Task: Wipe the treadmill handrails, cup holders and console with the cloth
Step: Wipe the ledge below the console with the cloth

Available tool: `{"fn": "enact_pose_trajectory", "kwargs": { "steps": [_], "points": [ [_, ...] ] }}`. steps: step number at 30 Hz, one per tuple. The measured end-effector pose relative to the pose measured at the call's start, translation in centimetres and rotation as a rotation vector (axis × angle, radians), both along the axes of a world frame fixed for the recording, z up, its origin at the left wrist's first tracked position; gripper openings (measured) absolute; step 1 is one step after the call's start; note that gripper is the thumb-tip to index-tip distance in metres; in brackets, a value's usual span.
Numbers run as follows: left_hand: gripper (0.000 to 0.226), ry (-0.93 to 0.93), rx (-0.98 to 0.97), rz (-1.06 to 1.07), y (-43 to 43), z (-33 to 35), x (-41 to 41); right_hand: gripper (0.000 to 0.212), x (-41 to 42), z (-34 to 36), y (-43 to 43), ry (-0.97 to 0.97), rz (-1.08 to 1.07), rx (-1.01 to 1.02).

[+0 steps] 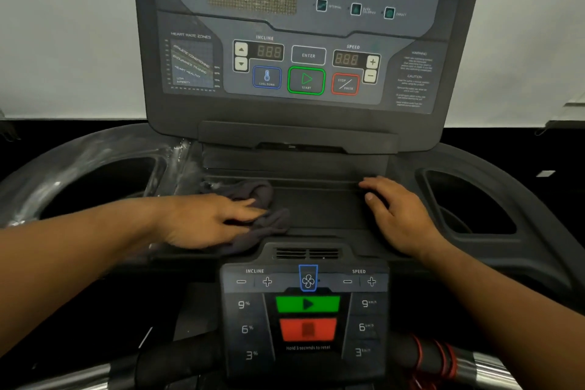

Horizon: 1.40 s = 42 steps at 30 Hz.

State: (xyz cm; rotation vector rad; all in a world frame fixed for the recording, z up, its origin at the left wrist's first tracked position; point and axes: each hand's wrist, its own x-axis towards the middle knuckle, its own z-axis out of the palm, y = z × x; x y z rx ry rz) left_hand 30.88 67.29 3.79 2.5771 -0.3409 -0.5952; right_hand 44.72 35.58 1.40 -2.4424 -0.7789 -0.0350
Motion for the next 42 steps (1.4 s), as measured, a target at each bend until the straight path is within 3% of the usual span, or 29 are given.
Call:
{"fn": "enact_pose_trajectory", "kwargs": {
  "steps": [2, 3, 6, 9, 15, 19, 23, 28, 34, 37, 42],
  "points": [
    [0.092, -0.034, 0.065, 0.029, 1.3, -0.2, -1.7, 0.033, 0.1, -0.3, 0.3, -0.032, 0.076, -0.085],
    [0.091, -0.041, 0.106, 0.039, 1.1, -0.3, -2.0, 0.034, 0.1, -0.4, 0.4, -0.039, 0.092, -0.124],
    [0.078, -0.019, 0.149, 0.059, -1.1, -0.8, -1.1, 0.038, 0.0, -0.4, 0.7, -0.05, 0.102, -0.185],
    [0.05, 0.038, 0.197, 0.045, -3.5, -0.2, 1.4, 0.041, -0.1, -0.2, 0.8, -0.058, 0.11, -0.227],
    [0.052, 0.064, 0.209, -0.026, -6.6, 0.4, 4.3, 0.047, -0.3, 0.1, 1.0, -0.073, 0.134, -0.273],
    [0.057, -0.02, 0.24, 0.095, -4.7, -0.1, 1.6, 0.056, -0.6, 1.1, 1.7, -0.156, 0.198, -0.283],
    [0.061, -0.108, 0.346, 0.237, -1.7, -0.5, -3.5, 0.042, -2.0, 3.0, 5.7, -0.106, 0.32, -0.199],
    [0.064, -0.207, 0.449, 0.47, -2.6, -0.9, -6.6, 0.044, -2.7, 4.1, 9.6, -0.044, 0.52, -0.375],
    [0.076, -0.23, 0.374, 0.7, -1.9, -2.4, -3.6, 0.056, -2.4, 3.7, 11.5, -0.057, 0.557, -0.477],
    [0.082, -0.23, 0.359, 0.778, -0.1, -2.8, -0.9, 0.052, -2.6, 3.0, 12.3, -0.074, 0.581, -0.477],
    [0.09, -0.254, 0.296, 0.787, 2.6, -1.9, 2.3, 0.058, -2.5, 2.3, 12.9, -0.014, 0.607, -0.489]
  ]
}}
